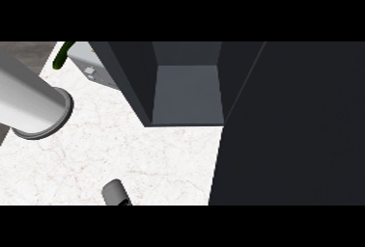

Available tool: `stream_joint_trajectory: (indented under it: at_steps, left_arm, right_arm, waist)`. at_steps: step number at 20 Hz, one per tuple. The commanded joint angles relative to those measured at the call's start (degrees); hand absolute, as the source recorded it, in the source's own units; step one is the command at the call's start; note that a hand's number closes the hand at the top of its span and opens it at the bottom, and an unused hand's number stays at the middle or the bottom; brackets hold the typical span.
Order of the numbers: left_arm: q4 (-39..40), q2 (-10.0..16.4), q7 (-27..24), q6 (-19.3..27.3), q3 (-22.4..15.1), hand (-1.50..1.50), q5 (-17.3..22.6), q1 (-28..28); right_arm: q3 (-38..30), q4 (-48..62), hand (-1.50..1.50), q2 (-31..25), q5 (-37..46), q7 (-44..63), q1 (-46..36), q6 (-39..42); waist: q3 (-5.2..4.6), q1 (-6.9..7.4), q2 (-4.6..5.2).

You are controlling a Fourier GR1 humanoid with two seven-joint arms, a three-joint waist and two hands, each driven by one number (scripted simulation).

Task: Pick up the bottled water, place it into the cabinet and close the cabinet

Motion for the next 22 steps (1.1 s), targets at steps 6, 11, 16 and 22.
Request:
stream_joint_trajectory:
  at_steps: [6,11,16,22]
  left_arm:
    - [4.8,1.0,-9.4,-3.4,2.8,-1.50,8.9,-2.1]
    - [7.0,0.4,-12.2,-10.1,5.7,-1.50,13.2,-8.4]
    - [7.8,0.6,-13.1,-13.9,6.9,-1.50,14.8,-10.4]
    - [7.2,0.9,-14.0,-16.9,6.2,-1.50,15.7,-9.0]
  right_arm:
    - [-1.7,-11.0,-1.50,-2.9,0.8,3.7,2.3,-0.3]
    - [3.1,-5.8,-1.50,-0.6,7.1,3.1,-1.1,-3.7]
    - [0.8,-8.7,-1.50,-3.8,3.3,1.4,3.5,-2.1]
    - [-2.0,-10.7,-1.50,-3.9,2.0,3.4,1.7,-3.9]
  waist:
    - [0.04,0.13,0.04]
    - [-0.01,0.16,0.07]
    - [0.07,-0.15,0.04]
    - [0.08,0.13,0.02]
